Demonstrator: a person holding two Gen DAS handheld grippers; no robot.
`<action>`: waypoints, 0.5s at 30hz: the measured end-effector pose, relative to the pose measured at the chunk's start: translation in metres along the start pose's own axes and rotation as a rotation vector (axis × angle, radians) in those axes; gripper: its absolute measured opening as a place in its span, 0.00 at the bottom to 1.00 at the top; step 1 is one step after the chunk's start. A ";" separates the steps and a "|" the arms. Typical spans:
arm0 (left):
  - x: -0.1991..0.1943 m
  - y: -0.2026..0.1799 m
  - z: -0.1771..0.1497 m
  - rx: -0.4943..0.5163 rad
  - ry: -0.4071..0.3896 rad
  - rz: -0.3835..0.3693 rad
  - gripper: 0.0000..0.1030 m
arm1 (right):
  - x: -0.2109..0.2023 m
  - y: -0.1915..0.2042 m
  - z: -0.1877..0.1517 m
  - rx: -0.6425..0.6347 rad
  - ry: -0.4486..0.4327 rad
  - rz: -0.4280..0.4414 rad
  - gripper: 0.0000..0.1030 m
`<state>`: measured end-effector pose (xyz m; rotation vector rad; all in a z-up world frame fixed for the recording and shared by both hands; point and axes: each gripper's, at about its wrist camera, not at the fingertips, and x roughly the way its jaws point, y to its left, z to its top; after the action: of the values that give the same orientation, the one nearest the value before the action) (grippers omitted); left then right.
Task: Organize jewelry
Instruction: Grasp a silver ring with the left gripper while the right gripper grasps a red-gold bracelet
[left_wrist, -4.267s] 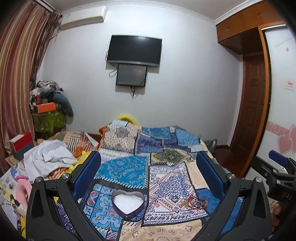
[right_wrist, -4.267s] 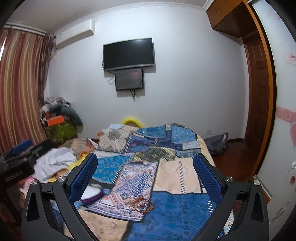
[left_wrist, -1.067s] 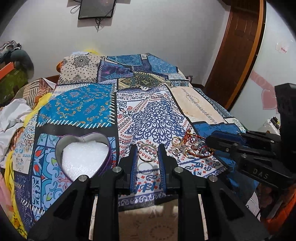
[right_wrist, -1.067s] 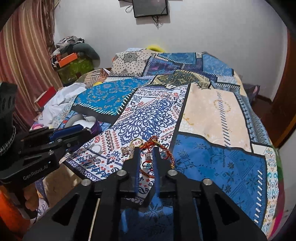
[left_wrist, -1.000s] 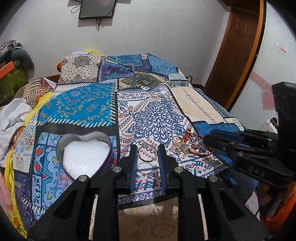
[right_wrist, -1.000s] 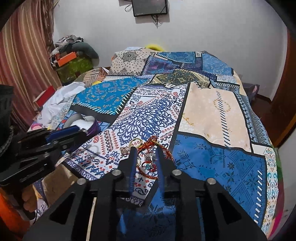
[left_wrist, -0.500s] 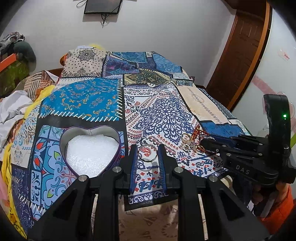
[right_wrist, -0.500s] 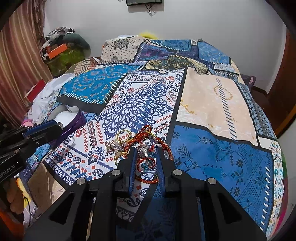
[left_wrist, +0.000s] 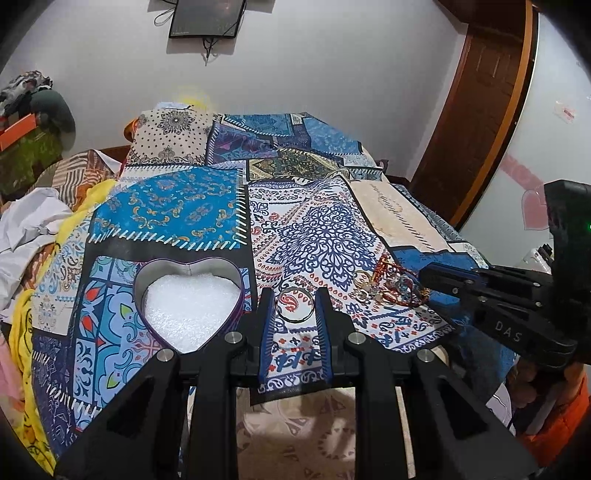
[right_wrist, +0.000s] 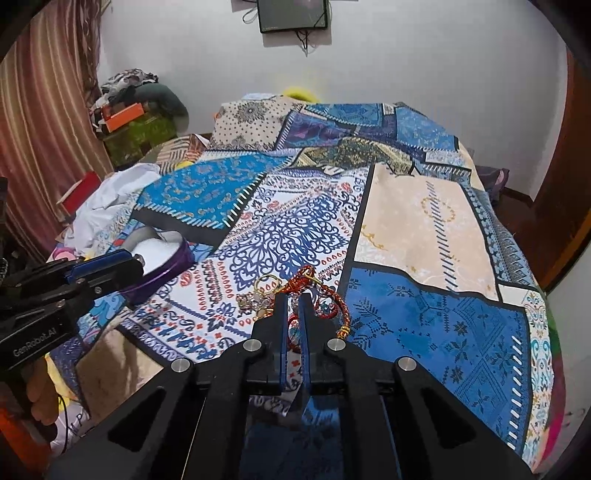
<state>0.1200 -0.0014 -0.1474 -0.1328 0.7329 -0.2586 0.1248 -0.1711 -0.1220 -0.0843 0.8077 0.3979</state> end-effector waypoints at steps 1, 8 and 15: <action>-0.002 -0.001 0.000 0.002 -0.002 0.000 0.20 | -0.003 0.000 0.000 -0.002 -0.003 0.003 0.05; -0.013 -0.004 -0.003 0.011 -0.011 0.005 0.20 | -0.007 -0.012 -0.005 0.019 0.024 -0.084 0.11; -0.013 -0.006 -0.004 0.014 -0.007 0.010 0.20 | 0.015 -0.027 -0.004 0.036 0.077 -0.099 0.17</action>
<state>0.1073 -0.0035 -0.1406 -0.1168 0.7250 -0.2532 0.1419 -0.1919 -0.1376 -0.1060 0.8823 0.2873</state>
